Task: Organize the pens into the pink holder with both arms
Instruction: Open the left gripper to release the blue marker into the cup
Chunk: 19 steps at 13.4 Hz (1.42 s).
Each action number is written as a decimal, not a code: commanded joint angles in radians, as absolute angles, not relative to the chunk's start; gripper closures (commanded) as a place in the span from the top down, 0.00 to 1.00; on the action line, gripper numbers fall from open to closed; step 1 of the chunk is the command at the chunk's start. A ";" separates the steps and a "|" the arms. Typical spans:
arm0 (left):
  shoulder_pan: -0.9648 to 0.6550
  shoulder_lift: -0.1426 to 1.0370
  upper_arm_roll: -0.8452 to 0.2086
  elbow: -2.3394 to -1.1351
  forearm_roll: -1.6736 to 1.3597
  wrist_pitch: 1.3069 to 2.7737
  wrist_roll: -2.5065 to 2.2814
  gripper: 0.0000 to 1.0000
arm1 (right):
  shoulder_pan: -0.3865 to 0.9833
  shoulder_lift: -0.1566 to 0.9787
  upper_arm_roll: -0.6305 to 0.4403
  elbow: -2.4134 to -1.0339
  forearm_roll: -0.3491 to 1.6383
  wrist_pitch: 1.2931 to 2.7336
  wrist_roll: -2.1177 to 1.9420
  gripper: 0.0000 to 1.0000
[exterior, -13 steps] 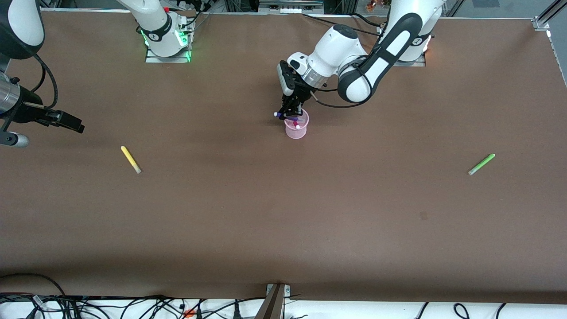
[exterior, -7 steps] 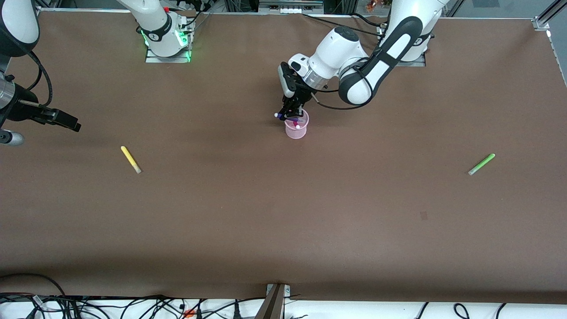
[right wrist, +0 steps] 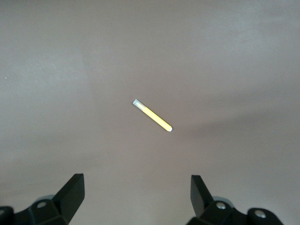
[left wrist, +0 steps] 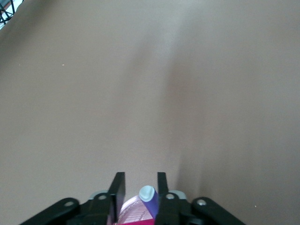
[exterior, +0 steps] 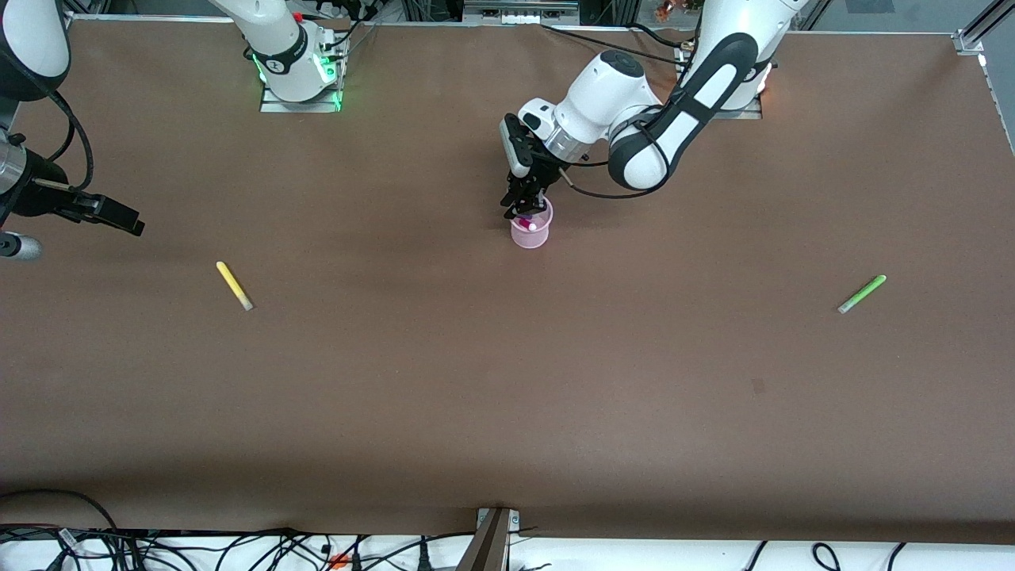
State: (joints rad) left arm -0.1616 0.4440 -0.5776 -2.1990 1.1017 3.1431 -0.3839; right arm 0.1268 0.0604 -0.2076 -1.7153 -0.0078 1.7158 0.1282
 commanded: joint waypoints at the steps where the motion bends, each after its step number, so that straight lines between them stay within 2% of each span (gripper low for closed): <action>1: -0.114 0.445 -0.586 -2.198 1.176 3.168 -0.397 1.00 | 0.118 0.045 -0.202 -1.718 -0.012 1.717 0.112 1.00; 8: -0.063 0.443 -0.603 -2.134 1.157 3.175 -0.661 1.00 | 0.118 0.046 -0.215 -1.718 -0.014 1.712 0.121 1.00; 13: -0.057 0.439 -0.652 -2.048 0.901 3.155 -0.709 1.00 | 0.120 0.054 -0.215 -1.721 -0.018 1.720 0.126 1.00; 17: -0.066 0.417 -0.698 -1.948 0.692 3.029 -0.710 1.00 | 0.120 0.052 -0.215 -1.721 -0.018 1.720 0.117 1.00; 19: -0.063 0.410 -0.753 -1.866 0.603 2.853 -0.709 1.00 | 0.120 0.051 -0.215 -1.715 -0.015 1.733 0.118 1.00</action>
